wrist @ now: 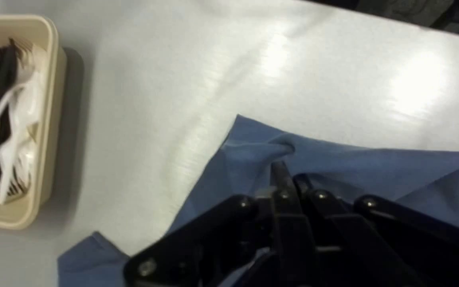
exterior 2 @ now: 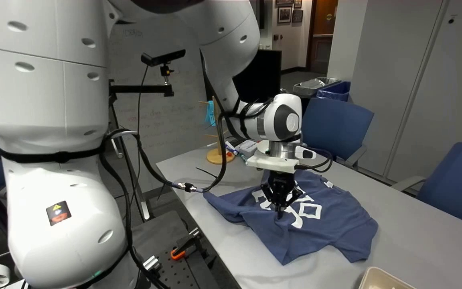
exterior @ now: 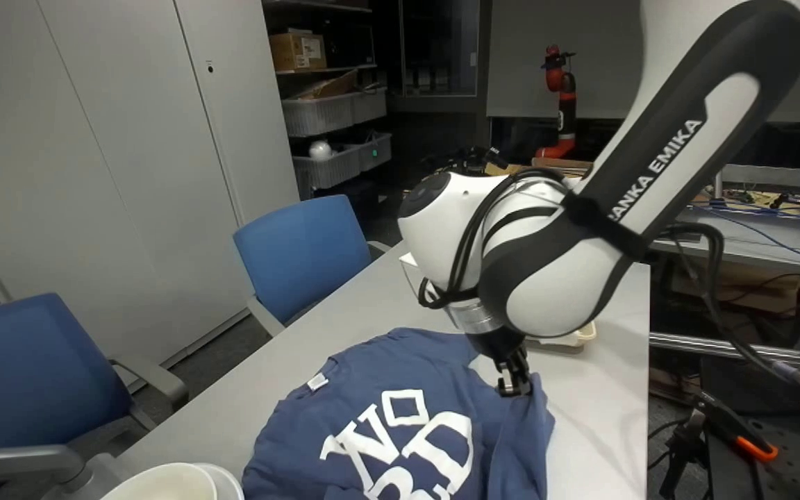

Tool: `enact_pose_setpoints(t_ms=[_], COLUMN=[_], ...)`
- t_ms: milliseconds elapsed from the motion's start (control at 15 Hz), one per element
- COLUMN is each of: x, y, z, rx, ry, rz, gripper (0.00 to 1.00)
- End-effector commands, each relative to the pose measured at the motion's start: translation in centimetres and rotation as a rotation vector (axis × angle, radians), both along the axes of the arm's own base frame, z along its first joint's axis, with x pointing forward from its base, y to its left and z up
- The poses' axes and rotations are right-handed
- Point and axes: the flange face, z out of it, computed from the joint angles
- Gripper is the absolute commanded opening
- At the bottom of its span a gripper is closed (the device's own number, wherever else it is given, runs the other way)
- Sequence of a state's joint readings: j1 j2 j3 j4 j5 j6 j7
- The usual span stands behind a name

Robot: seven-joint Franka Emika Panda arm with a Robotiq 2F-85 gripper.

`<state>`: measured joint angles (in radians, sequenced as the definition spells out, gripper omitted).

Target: Unfold the blue t-shirt

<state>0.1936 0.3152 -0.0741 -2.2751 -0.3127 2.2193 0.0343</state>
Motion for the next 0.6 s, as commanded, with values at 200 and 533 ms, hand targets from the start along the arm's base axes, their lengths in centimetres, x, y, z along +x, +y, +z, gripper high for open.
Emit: enact_pose_setpoints(t_ms=[200,533], x=[-6.6,-11.8], y=[-5.2,-6.0], z=[4.6,5.9], rx=[-0.118,-0.121], ry=[-0.033,0.016], rz=[-0.123,-0.146], gripper=[0.01,0.01])
